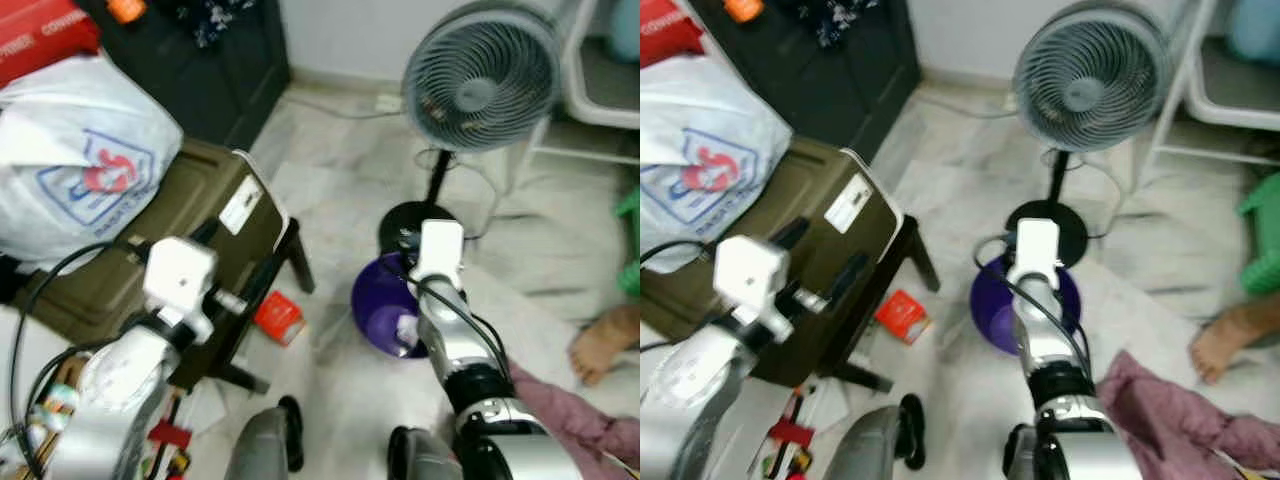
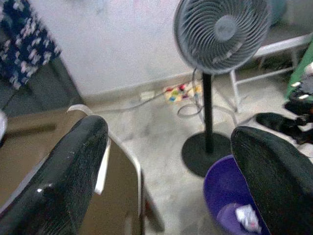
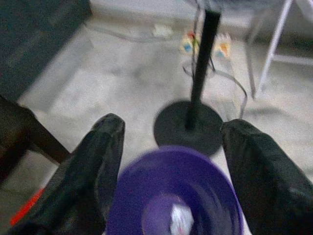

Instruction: Clean up the room

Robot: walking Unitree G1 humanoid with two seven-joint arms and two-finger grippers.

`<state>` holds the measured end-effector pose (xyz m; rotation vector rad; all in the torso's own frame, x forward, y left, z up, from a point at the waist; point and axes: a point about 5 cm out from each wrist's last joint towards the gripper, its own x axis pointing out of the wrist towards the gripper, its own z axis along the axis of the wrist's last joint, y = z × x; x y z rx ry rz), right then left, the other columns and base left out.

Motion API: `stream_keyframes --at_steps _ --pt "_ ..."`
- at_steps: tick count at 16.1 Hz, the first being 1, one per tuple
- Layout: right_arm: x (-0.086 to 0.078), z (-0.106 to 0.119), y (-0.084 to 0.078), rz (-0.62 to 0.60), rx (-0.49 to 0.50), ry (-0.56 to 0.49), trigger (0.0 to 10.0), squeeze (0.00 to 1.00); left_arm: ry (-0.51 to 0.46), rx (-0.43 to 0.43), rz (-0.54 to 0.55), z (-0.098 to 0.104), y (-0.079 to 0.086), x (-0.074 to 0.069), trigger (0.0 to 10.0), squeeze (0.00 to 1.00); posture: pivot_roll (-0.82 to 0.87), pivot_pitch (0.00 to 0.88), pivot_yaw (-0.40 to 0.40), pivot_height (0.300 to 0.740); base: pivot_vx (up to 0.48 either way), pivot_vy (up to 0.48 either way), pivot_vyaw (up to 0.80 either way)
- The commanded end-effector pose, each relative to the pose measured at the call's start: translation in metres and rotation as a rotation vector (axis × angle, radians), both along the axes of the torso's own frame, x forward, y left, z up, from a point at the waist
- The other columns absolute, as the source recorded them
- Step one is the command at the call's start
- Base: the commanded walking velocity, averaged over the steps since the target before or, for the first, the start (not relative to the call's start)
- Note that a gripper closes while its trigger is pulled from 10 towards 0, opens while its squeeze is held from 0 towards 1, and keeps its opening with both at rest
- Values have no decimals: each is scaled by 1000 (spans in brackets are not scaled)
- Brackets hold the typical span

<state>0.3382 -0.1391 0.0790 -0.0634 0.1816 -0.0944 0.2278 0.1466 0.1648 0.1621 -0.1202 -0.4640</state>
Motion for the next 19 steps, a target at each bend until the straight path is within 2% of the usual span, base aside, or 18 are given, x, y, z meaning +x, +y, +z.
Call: stream_keyframes --at_steps 1,4,6,7,8,10,13,15,16,17,19 --pt "1 12 13 90 6 -38 10000 1000 -21 -11 38 -5 -2 9 10000 0 113 96 58 740 0 0 0" --pt "1 17 11 129 7 -42 10000 1000 -57 -30 49 -3 -8 22 10000 0 85 41 33 740 0 0 0" --pt "-8 19 8 193 -4 -44 10000 1000 -93 -44 74 -1 -10 30 10000 0 64 0 12 740 0 0 0" --pt "-18 30 9 342 -65 -144 10000 1000 -132 -50 151 -1 -5 40 10000 0 53 0 -1 740 0 0 0" --pt "-21 34 9 383 -88 -183 10000 1000 -141 -66 196 0 0 43 10000 0 45 0 -1 740 0 0 0" --pt "-21 35 7 374 -78 -193 10000 1000 -141 -93 247 0 6 46 10000 0 40 0 0 740 0 0 0" --pt "-7 54 8 309 -61 -280 10000 1000 -148 -138 389 -2 24 61 10000 0 35 0 10 740 0 0 435" --pt "-1 64 15 315 -49 -304 10000 1000 -167 -135 399 0 24 65 10000 0 44 0 7 740 0 0 800" --pt "0 69 17 325 -48 -319 10000 698 -177 -136 406 0 23 67 10000 0 57 0 -4 740 0 0 800" --pt "0 70 18 330 -51 -322 10000 0 -182 -138 409 0 22 67 10000 0 59 0 -6 740 0 0 800" --pt "1 72 23 343 -47 -331 10000 0 -183 -143 431 -4 20 63 10000 0 71 0 -24 740 0 0 800"
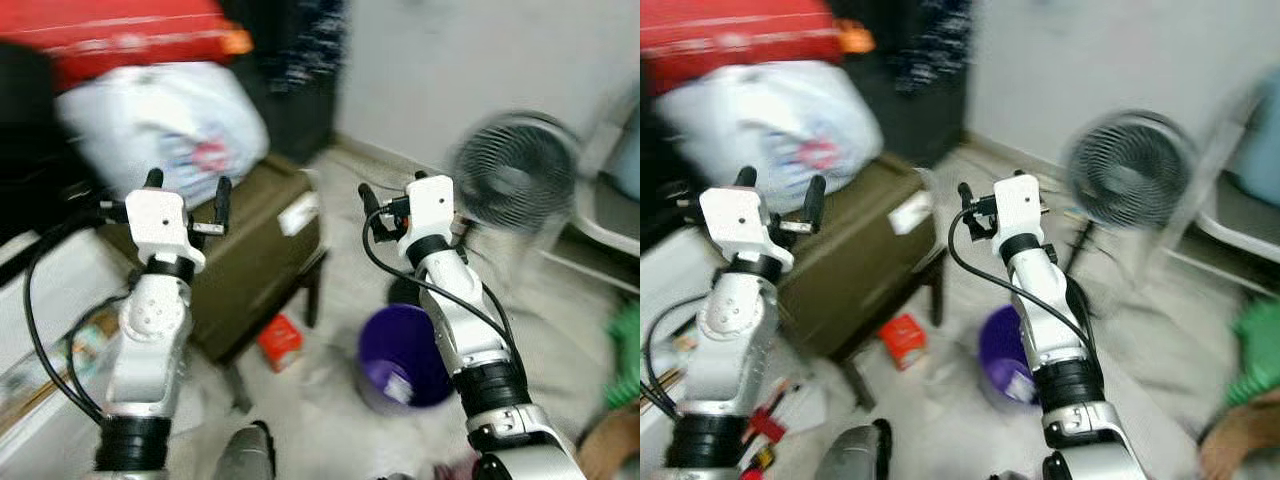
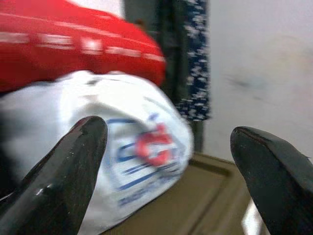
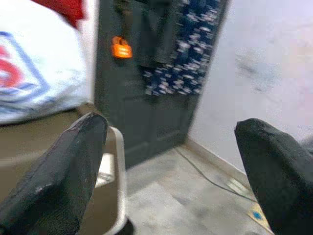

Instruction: Clean up the room

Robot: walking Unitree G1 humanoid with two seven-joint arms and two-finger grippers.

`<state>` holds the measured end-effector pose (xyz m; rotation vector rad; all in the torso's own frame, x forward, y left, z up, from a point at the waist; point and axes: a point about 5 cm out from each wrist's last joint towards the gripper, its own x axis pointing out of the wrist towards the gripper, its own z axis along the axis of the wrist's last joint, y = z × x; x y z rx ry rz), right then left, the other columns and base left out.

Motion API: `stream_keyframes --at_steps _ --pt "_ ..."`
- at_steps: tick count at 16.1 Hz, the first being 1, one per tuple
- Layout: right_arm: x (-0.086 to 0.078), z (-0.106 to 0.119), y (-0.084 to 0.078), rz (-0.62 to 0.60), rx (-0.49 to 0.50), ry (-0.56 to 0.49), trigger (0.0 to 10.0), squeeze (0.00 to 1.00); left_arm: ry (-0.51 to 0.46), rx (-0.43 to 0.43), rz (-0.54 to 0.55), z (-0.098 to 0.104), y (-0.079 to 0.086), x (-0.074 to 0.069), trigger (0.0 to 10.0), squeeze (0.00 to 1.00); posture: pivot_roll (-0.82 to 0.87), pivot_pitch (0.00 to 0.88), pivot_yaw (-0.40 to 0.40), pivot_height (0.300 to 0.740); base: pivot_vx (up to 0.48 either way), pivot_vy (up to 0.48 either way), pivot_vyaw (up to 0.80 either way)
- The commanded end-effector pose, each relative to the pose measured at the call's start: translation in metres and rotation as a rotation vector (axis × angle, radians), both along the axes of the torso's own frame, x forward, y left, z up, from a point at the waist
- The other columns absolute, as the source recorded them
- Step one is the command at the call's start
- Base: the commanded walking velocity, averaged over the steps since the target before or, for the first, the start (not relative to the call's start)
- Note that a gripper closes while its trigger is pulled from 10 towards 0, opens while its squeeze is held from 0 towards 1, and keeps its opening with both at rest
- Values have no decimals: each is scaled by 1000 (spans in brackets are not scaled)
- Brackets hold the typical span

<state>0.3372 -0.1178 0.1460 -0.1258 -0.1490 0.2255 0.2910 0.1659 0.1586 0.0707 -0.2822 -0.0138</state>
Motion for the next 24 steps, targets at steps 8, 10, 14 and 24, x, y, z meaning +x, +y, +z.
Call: stream_keyframes --at_steps 8,10,14,24 --pt "3 0 9 6 46 20 10000 0 19 52 125 -12 11 -13 10000 0 86 0 -34 740 0 0 800" --pt "5 6 6 -20 55 1 10000 0 13 57 114 -10 10 -11 10000 0 72 0 -20 740 0 0 0" --pt "-14 1 -23 -125 31 6 10000 0 58 71 92 -18 19 -27 10000 0 59 0 -17 740 0 0 0" --pt "-59 3 -54 -189 -22 15 10000 0 65 65 120 -15 27 -33 10000 0 -2 0 12 740 0 0 0"
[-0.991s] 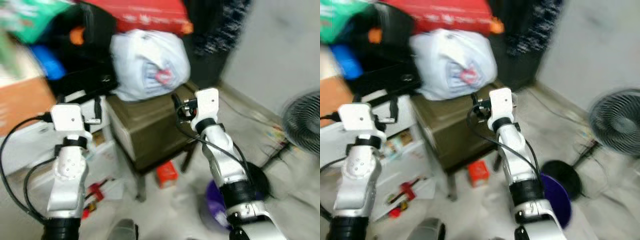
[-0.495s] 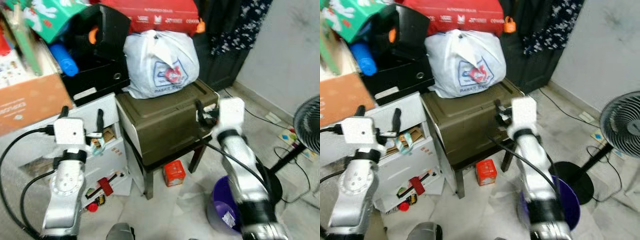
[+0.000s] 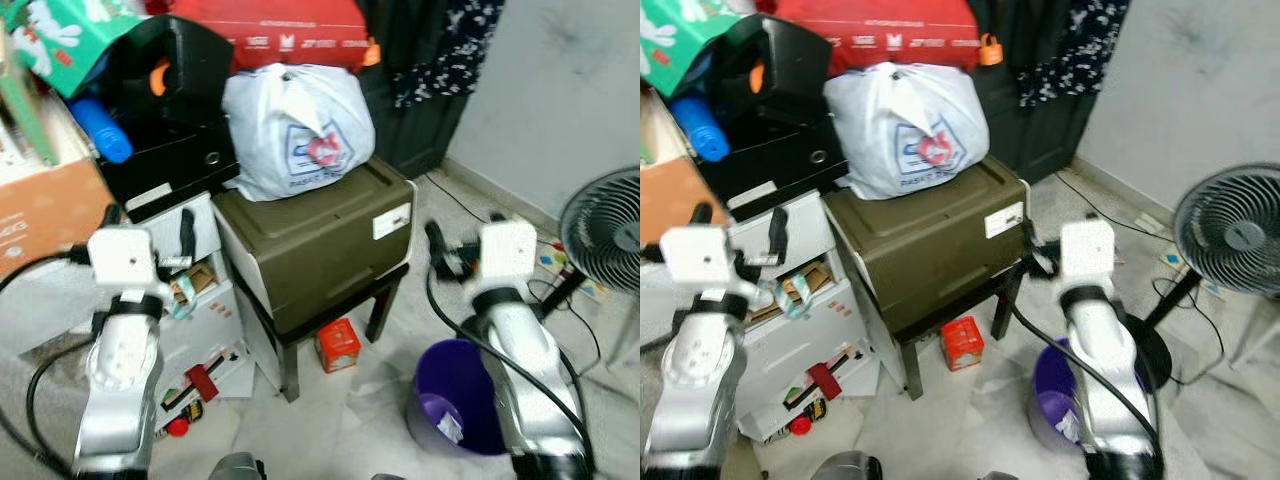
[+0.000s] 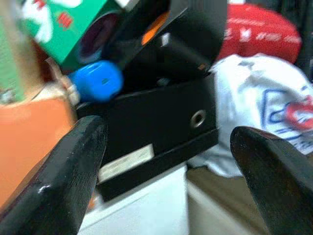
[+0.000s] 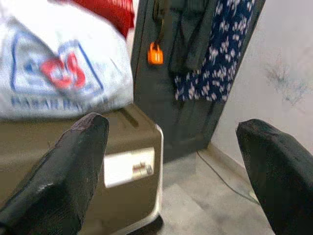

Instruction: Clean up the room

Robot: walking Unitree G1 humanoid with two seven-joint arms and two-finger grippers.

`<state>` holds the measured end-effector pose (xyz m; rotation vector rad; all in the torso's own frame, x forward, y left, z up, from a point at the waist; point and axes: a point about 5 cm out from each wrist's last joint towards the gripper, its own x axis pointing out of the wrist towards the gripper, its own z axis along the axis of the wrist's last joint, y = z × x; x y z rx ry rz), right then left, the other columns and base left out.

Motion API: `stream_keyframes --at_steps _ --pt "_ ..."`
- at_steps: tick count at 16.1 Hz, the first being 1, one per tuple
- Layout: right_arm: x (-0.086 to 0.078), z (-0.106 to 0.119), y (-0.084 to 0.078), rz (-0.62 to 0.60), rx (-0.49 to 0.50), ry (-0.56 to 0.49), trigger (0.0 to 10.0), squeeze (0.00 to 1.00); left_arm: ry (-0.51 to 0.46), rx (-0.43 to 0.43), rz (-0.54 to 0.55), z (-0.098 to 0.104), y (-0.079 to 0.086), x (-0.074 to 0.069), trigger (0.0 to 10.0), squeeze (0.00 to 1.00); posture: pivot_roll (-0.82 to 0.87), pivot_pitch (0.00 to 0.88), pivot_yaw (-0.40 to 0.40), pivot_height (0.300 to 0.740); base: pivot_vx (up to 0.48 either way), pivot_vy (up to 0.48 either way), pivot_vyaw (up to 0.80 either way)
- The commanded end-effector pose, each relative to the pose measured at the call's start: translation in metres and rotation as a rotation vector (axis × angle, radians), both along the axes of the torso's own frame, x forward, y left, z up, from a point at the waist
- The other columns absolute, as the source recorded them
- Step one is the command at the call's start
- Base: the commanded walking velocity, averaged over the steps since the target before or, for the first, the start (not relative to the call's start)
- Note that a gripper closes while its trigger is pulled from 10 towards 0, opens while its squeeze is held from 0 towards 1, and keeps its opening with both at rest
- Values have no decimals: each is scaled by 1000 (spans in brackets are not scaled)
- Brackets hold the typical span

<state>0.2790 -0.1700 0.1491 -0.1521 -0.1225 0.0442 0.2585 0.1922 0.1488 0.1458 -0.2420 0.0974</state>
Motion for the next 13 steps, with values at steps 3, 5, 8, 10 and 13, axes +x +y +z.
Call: stream_keyframes --at_steps 3,5,8,10,13 --pt "9 1 13 34 -8 12 10000 0 43 -6 -5 -7 0 2 10000 0 13 0 11 740 0 0 721" --pt "16 1 20 46 3 22 10000 0 58 -19 -17 -12 -3 3 10000 0 21 0 3 740 0 0 800" --pt "26 6 24 54 4 11 10000 0 68 4 -20 -13 -8 3 10000 0 33 0 -15 740 0 0 800" --pt "31 5 24 47 11 14 10000 0 77 -9 -21 -14 -8 3 10000 0 35 0 -21 740 0 0 800" --pt "35 7 28 45 19 10 10000 0 73 -8 -40 -13 -12 6 10000 0 32 0 -22 740 0 0 800"
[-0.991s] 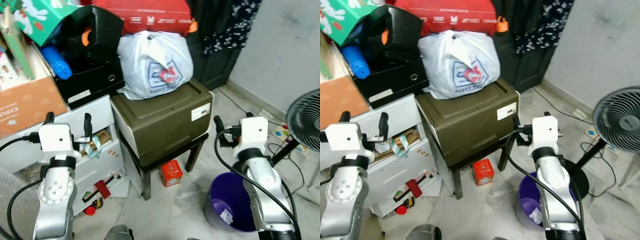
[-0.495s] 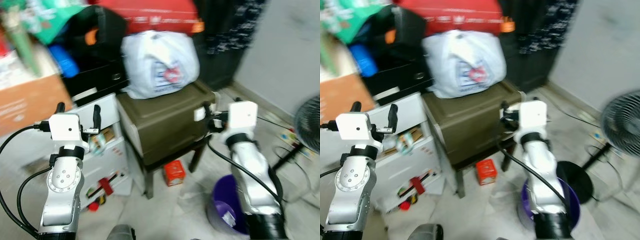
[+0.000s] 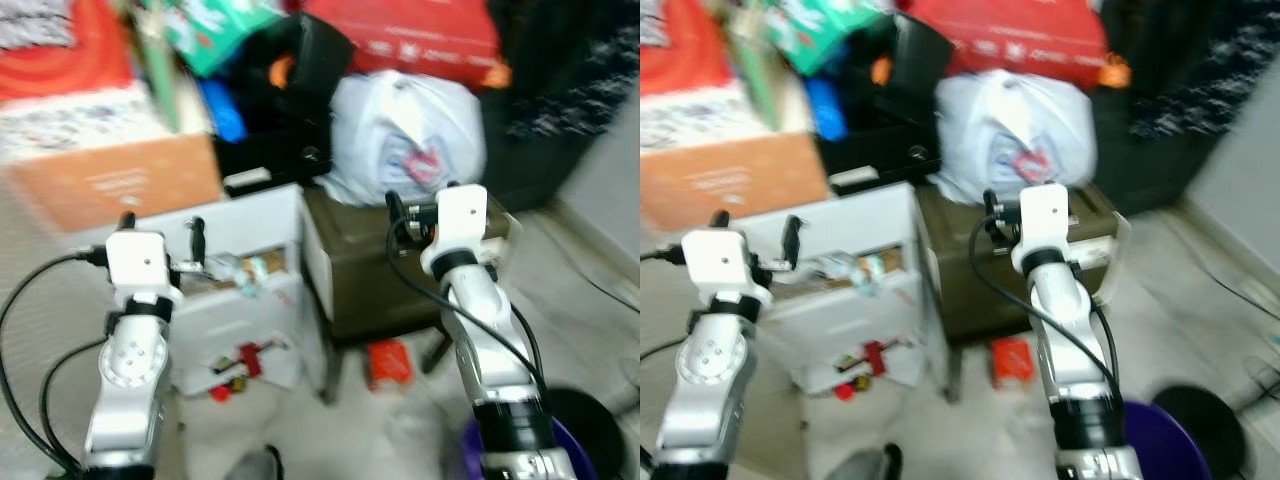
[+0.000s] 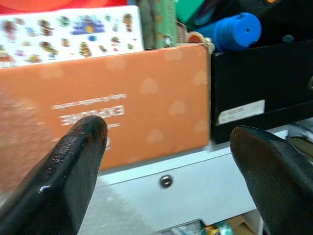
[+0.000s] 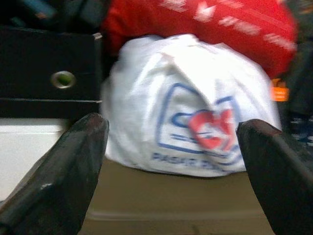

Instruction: Clean up the room

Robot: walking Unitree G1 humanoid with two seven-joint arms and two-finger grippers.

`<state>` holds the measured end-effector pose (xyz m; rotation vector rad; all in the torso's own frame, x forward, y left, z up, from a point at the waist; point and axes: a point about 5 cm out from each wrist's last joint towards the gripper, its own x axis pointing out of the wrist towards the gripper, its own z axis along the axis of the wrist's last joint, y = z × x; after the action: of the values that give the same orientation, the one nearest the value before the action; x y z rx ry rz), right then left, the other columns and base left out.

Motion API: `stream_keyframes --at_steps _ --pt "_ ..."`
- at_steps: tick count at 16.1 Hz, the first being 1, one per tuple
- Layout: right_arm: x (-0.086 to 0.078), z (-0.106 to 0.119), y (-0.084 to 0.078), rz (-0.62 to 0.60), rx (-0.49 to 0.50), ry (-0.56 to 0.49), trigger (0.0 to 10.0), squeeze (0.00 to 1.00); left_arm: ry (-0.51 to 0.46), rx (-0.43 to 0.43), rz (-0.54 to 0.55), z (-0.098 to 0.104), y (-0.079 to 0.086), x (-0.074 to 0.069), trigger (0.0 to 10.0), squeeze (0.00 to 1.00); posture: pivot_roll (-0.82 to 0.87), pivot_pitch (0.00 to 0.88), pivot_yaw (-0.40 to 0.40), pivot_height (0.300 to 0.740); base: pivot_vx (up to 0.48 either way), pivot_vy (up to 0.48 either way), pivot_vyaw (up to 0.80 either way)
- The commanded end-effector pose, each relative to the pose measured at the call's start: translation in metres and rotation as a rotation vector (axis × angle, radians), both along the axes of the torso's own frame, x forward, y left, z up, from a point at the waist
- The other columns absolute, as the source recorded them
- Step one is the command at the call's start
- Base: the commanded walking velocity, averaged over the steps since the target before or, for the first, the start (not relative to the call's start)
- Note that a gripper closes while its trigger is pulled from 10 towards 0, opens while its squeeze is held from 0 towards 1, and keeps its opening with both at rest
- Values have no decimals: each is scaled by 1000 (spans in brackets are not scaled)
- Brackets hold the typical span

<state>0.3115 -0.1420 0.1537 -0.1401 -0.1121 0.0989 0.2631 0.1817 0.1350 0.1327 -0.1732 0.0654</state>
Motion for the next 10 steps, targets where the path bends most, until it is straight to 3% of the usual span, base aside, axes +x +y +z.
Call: stream_keyframes --at_steps 1,6,10 --pt "2 2 1 -8 12 -6 10000 0 2 3 -15 1 -2 2 10000 0 30 0 -20 740 0 0 800" --pt "-7 0 -7 -26 20 -1 10000 0 2 -13 -11 1 0 0 10000 0 29 0 -16 740 0 0 723" --pt "-38 -22 -35 -88 15 84 10000 0 39 -9 4 -7 9 -12 10000 0 25 0 -9 740 0 0 0"
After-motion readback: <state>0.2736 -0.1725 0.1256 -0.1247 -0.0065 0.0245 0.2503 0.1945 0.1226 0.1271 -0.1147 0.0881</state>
